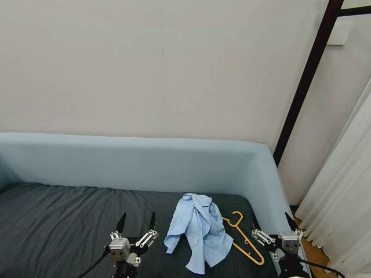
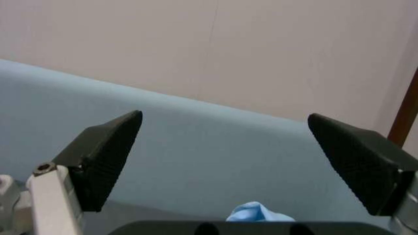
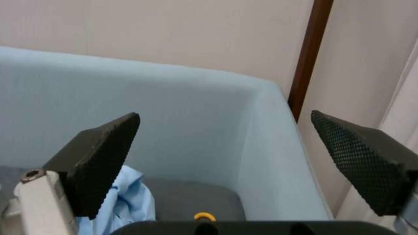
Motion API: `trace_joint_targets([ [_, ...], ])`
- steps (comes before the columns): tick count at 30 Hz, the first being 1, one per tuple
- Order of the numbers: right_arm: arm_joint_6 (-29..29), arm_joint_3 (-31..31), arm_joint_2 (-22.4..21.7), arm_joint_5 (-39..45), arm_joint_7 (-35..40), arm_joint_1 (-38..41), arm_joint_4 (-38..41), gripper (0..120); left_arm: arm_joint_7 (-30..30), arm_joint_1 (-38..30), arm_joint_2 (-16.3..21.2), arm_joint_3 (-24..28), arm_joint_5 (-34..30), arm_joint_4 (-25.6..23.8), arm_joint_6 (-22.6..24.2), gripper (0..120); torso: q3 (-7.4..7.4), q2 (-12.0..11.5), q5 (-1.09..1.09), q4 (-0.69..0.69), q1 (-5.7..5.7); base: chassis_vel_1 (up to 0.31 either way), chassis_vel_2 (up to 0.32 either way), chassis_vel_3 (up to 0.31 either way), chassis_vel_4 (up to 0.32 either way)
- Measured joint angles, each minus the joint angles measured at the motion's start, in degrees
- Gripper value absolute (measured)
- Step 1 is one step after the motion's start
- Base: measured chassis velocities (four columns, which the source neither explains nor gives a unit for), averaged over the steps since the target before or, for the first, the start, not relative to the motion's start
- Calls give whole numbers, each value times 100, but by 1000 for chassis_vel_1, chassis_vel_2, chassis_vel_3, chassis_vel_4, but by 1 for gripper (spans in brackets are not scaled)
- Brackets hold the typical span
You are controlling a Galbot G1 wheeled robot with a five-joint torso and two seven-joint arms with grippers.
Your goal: Pick up the clothes from the sofa and hang them on the clothes hanger.
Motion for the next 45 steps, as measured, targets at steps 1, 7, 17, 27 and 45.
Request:
trace_joint_targets([
  [1, -7, -21, -62, 154, -20, 24, -14, 100, -6, 15, 13, -21, -16, 28, -37, 100, 0, 0, 0, 0, 0, 0, 0, 0, 0],
  [7, -442, -233, -682, 1540, -132, 370, -107, 100, -46, 129, 43, -57, 20, 44, -157, 100, 0, 0, 0, 1, 0, 0, 0, 0, 0],
  [17, -605, -1060, -1335, 4054, -990, 1772, -1590, 100, -366, 307, 35, -231, 182, 176, -359, 100, 0, 0, 0, 0, -1, 0, 0, 0, 0],
  [27, -417, -2292, -1012, 3469, -1473, 3597, -4038, 100, -424, 411, -117, -585, 336, 285, -414, 100, 1, 0, 0, 1, 0, 0, 0, 0, 0],
  [45, 329, -2691, -220, 2418, -1953, 4041, -5399, 100, -487, 469, -426, -789, 559, 469, -582, 100, 0, 0, -1, 1, 0, 0, 0, 0, 0],
])
